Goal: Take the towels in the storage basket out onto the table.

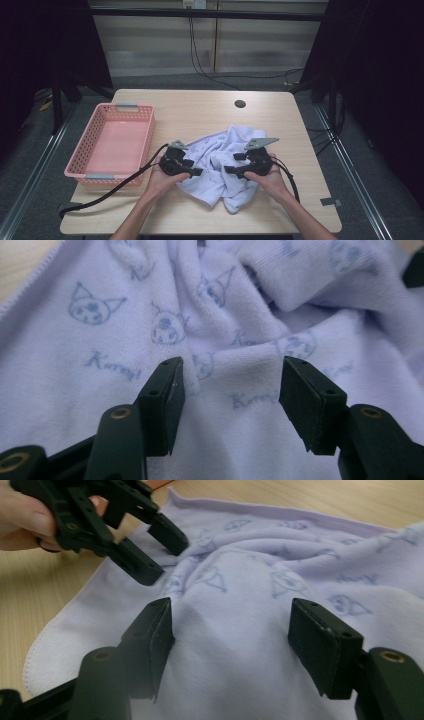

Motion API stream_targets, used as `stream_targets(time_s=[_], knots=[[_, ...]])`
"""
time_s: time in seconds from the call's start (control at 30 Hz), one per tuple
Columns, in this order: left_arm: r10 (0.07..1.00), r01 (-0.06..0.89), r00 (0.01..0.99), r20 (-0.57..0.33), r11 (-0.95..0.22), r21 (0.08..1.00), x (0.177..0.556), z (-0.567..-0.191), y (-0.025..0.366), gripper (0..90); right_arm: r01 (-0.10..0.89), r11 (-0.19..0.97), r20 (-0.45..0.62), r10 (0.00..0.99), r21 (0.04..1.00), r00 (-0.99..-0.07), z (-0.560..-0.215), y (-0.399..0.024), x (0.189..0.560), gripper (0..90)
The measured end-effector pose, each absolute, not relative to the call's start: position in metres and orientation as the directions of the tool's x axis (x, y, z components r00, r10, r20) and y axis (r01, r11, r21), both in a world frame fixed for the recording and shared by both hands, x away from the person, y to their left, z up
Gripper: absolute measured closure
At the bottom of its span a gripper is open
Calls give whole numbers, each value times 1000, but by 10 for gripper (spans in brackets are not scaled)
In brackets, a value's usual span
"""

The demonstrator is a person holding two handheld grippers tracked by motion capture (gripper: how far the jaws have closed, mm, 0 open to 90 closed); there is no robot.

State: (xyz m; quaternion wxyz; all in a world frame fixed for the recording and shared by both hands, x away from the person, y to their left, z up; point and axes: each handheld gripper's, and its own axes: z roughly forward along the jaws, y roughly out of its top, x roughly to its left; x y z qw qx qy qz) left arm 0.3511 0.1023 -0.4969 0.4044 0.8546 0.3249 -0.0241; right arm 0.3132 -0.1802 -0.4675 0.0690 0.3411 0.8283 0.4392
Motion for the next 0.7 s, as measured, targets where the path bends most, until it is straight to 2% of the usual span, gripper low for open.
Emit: stream_targets(time_s=[0.03,0.13,0.23,0.27,0.43,0.53,0.63,0.7], knots=[[546,571,786,-290,-462,678,350,-496,101,438,500,395,170,630,770,-758,-469,-177,313,341],[544,530,807,-229,-496,688,342,-497,92,521,515,402,139,671,757,-728,-472,-176,315,550],[533,509,823,-198,-535,675,340,-496,90,854,539,354,160,706,764,-690,-467,-187,318,667],[530,517,820,-215,-527,674,340,-495,92,881,539,348,160,710,767,-686,-466,-191,318,674],[512,535,812,-281,-457,711,336,-479,114,897,549,268,187,749,792,-636,-452,-222,321,681],[508,526,815,-279,-446,724,328,-469,128,897,547,228,197,768,805,-609,-446,-240,323,683],[504,523,819,-275,-458,719,316,-467,140,897,540,180,201,795,822,-572,-440,-257,324,762],[490,521,824,-285,-456,722,308,-465,148,898,531,162,198,806,832,-557,-434,-267,325,877]])
